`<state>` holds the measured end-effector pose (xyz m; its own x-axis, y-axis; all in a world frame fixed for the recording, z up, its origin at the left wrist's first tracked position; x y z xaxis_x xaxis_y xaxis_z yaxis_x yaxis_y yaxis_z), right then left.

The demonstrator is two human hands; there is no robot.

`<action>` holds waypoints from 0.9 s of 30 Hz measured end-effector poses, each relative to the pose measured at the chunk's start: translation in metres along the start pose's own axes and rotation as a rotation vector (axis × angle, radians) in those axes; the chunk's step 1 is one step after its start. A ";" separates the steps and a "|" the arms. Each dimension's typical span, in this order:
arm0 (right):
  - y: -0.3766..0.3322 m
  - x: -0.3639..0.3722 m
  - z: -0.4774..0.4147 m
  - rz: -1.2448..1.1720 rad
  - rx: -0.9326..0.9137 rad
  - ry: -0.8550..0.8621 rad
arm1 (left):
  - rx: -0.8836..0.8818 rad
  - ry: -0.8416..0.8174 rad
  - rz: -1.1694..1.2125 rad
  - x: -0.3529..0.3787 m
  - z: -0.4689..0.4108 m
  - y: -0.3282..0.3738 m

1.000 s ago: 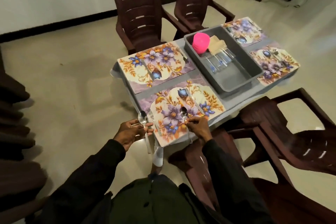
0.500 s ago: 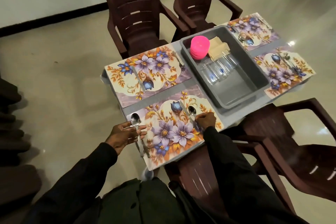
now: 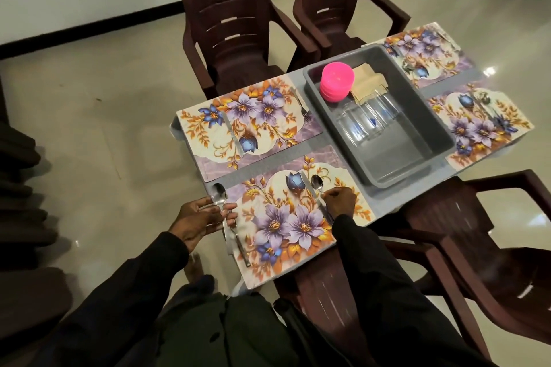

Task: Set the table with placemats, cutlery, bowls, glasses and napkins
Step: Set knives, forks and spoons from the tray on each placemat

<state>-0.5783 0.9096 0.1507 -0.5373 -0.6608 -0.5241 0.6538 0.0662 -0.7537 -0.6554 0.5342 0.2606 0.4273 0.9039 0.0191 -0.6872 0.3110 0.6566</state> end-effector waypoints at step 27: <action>-0.219 0.261 0.249 -0.474 0.019 -0.714 | 0.069 -0.191 0.152 -0.189 -0.039 0.098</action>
<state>-0.7292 0.5365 0.2771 -0.2957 -0.9285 0.2246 0.4575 -0.3440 -0.8200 -0.8262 0.4058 0.2925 0.4302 0.8648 0.2590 -0.7127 0.1492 0.6854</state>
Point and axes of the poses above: each hand's wrist, its own z-axis away from the middle knuckle, its own x-axis out of the palm, y = z × x, the point moved 4 cm from there along -z, towards the middle knuckle, and after that the axes turned 15 degrees about -z, right-handed, at the moved point
